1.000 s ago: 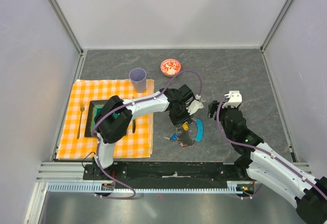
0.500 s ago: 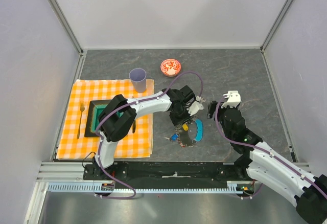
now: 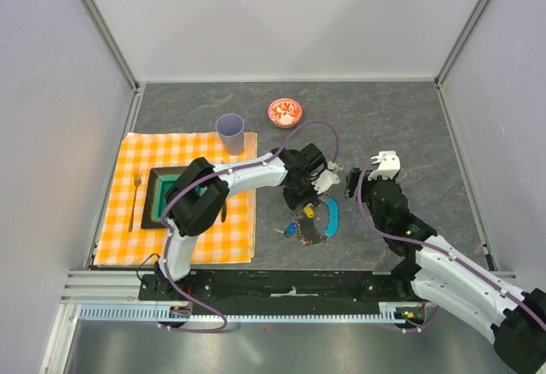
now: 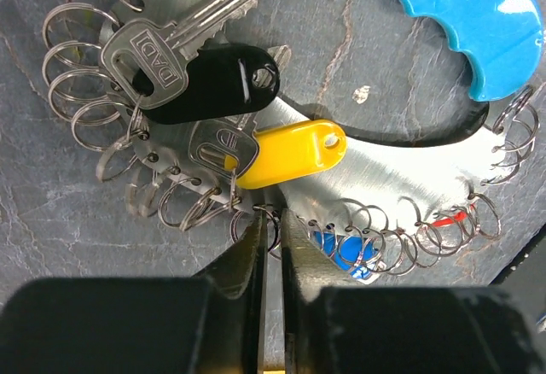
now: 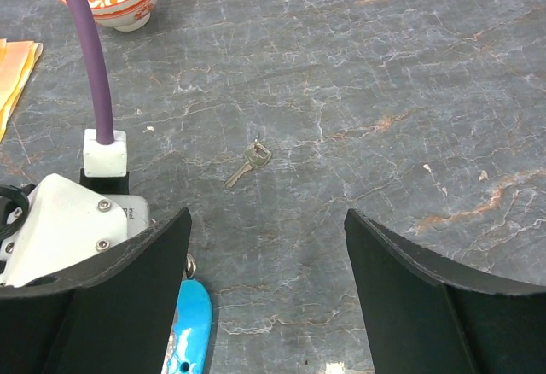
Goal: Put the keys on the keyring
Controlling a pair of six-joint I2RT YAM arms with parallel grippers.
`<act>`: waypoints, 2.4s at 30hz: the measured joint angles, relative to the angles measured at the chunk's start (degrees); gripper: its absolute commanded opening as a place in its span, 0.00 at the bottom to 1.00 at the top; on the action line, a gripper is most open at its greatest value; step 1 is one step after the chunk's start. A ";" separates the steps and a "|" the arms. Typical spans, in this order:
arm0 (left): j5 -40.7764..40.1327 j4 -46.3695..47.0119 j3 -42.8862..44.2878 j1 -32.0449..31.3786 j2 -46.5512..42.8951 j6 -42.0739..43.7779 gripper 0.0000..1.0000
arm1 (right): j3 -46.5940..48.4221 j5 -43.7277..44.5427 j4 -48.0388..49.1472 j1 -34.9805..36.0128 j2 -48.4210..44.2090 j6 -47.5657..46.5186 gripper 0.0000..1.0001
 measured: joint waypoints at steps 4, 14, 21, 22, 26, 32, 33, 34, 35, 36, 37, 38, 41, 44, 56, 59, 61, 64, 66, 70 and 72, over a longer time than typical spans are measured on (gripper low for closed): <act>0.22 -0.28 0.17 0.04 -0.07 -0.04 0.02 | 0.00 -0.46 0.15 0.00 0.50 -0.02 0.81; 6.45 4.13 -5.75 2.67 -4.70 -1.68 0.02 | 0.00 -3.58 0.50 0.00 0.66 -0.22 0.80; 11.54 8.59 -12.72 5.31 -11.19 -5.18 0.02 | 0.00 -7.98 1.64 0.00 0.81 -0.85 0.80; 12.22 9.35 -13.68 5.44 -11.98 -5.64 0.02 | 0.00 -8.79 1.99 0.00 1.03 -0.98 0.80; 13.94 14.01 -18.45 5.92 -15.19 -7.32 0.02 | -0.35 -12.92 3.52 0.00 1.68 -1.09 0.80; 16.94 26.91 -29.51 7.65 -22.67 -10.12 0.02 | -1.22 -21.68 5.90 0.00 1.70 -0.98 0.79; 17.16 29.66 -31.41 8.04 -24.11 -10.71 0.02 | -1.33 -23.12 6.29 0.00 1.70 -0.90 0.79; 17.62 32.11 -32.98 8.37 -25.53 -11.21 0.02 | -1.49 -24.74 6.71 0.00 1.68 -0.83 0.79; 18.12 34.03 -34.03 8.59 -26.51 -11.56 0.02 | -1.62 -26.10 6.95 0.00 1.68 -0.76 0.79; 18.49 36.68 -35.08 8.81 -27.54 -11.91 0.02 | -1.79 -27.69 7.34 0.00 1.68 -0.61 0.78; 18.82 39.41 -36.06 8.98 -28.55 -12.22 0.02 | -2.03 -29.35 7.82 0.00 1.68 -0.50 0.77; 19.17 41.13 -36.65 9.05 -29.20 -12.41 0.02 | -2.32 -30.99 8.39 0.00 1.68 -0.39 0.77; 19.96 48.59 -39.19 9.11 -31.30 -13.94 0.02 | -3.48 -35.43 10.84 0.00 1.86 0.04 0.75; 20.44 55.19 -41.59 9.11 -32.61 -15.82 0.02 | -4.79 -38.80 13.94 0.00 2.80 0.55 0.73; 19.43 73.26 -49.09 9.16 -38.34 -23.04 0.02 | -9.86 -43.06 26.16 0.00 5.46 3.17 0.54; 19.41 76.61 -50.18 9.20 -38.73 -24.94 0.02 | -10.71 -43.30 29.09 0.00 5.42 3.96 0.50; 19.37 78.86 -50.80 9.20 -38.73 -26.38 0.02 | -11.04 -43.56 30.71 0.00 5.35 4.42 0.49; 19.34 81.85 -51.39 9.20 -38.73 -28.33 0.02 | -11.10 -43.95 32.94 0.00 4.96 5.09 0.48; 19.34 83.47 -51.52 9.22 -38.73 -29.24 0.02 | -11.08 -44.00 34.34 0.00 4.79 5.29 0.47; 19.41 86.05 -51.65 9.22 -38.73 -30.84 0.02 | -11.10 -43.91 36.89 0.00 5.03 5.60 0.45; 19.41 86.66 -51.65 9.22 -38.73 -31.39 0.02 | -11.08 -44.00 38.14 0.00 5.55 5.81 0.45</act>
